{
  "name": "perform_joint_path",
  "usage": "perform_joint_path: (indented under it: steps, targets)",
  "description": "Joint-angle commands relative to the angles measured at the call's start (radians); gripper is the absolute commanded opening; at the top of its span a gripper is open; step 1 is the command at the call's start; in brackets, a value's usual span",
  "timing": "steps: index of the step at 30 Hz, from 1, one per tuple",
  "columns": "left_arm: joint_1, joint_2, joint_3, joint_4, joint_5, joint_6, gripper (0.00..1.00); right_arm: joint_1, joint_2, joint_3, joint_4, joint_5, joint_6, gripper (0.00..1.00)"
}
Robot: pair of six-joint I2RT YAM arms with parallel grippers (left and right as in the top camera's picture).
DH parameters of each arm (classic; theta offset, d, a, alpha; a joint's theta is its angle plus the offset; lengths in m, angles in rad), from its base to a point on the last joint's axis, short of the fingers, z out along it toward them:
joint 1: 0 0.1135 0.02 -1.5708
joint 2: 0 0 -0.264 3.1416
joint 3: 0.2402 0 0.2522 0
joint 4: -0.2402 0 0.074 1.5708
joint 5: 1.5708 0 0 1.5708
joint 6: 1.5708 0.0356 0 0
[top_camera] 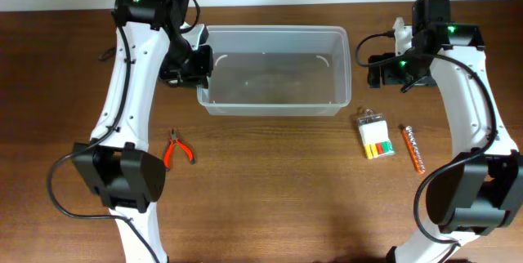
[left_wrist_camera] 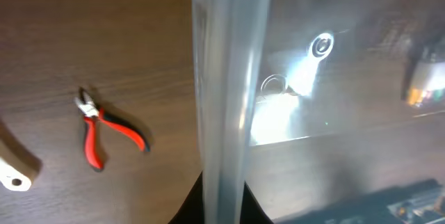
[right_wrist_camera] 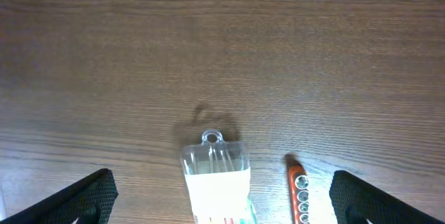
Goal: Pack container
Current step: 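Straighten the box to center, release, and lift the left gripper away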
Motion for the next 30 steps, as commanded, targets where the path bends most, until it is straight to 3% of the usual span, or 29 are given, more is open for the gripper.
perform_joint_path:
  steps: [1,30]
  targets:
    - [0.003,-0.005,0.025,0.013,-0.014,0.024,0.06,0.002,-0.003,0.021,0.0,0.025,-0.009,0.99]
    - [-0.011,-0.005,-0.247,0.181,-0.011,0.024,0.06,0.002,-0.003,0.021,-0.002,0.024,-0.009,0.99]
